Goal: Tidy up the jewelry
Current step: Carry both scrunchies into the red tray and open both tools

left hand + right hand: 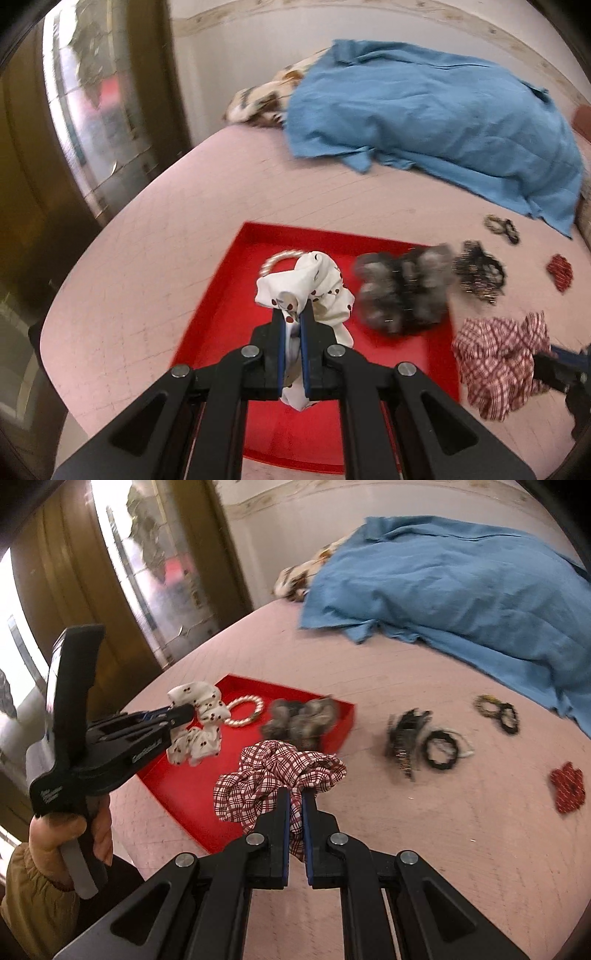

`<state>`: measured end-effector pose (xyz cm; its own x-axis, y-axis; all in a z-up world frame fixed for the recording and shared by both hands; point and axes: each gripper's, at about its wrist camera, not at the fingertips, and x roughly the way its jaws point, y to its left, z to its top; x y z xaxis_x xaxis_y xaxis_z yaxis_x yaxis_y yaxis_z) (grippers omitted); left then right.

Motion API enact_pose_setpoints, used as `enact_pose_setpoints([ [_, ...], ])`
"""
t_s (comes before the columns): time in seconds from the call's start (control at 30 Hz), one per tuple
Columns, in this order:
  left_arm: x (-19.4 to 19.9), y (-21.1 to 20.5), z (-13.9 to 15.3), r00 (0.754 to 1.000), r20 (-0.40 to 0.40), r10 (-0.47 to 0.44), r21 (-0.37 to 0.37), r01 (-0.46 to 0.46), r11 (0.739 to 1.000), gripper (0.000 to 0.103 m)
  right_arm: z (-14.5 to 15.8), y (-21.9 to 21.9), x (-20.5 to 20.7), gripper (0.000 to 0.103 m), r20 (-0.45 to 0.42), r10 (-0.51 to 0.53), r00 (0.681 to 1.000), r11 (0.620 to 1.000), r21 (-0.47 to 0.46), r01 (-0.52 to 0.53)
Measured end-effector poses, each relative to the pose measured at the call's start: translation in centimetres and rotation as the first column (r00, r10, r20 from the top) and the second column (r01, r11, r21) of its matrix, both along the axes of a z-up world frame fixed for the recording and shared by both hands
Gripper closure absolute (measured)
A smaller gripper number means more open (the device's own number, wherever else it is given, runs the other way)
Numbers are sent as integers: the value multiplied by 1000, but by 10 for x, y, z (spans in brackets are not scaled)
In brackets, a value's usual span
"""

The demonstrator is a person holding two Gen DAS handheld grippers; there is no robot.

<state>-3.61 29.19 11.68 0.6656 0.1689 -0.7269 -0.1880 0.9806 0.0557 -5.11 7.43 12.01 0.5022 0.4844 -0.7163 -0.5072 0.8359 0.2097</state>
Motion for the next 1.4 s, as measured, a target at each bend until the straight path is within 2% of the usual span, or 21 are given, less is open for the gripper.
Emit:
enact_pose_setpoints([
  [0.1, 1, 13, -8, 999, -28, 33, -7, -34, 999, 96, -9, 20, 1, 96, -19, 36, 999, 999, -17, -36],
  [0.27, 3, 24, -26, 988, -110, 105, 51, -100, 994, 96, -30, 47, 0, 96, -56, 90, 994, 994, -49, -93],
  [0.6, 4, 46, -44, 966, -178, 189, 27, -187, 982, 94, -64, 66, 0, 96, -120, 136, 984, 986, -76, -145],
  [0.67, 5, 45, -45, 966, -176, 188, 22, -187, 982, 93, -67, 67, 0, 96, -124, 138, 983, 986, -78, -148],
  [0.77, 4, 43, -44, 970, -161, 180, 15, -180, 984, 84, -68, 66, 2, 96, -126, 137, 983, 986, -79, -147],
  [0.83, 4, 43, -43, 973, -148, 178, 10, -178, 984, 69, -69, 66, 1, 94, -128, 139, 982, 986, -72, -149],
  [0.93, 1, 41, -37, 980, -113, 166, -12, -169, 986, 59, -65, 64, -2, 93, -114, 141, 983, 986, -75, -150],
  [1.13, -4, 37, -26, 988, -53, 147, -35, -149, 988, 47, -57, 60, -9, 89, -95, 140, 985, 987, -61, -147],
  [1.4, -12, 28, -14, 988, 32, 154, -8, -153, 988, 42, -45, 50, -18, 84, -54, 125, 991, 991, -42, -127],
])
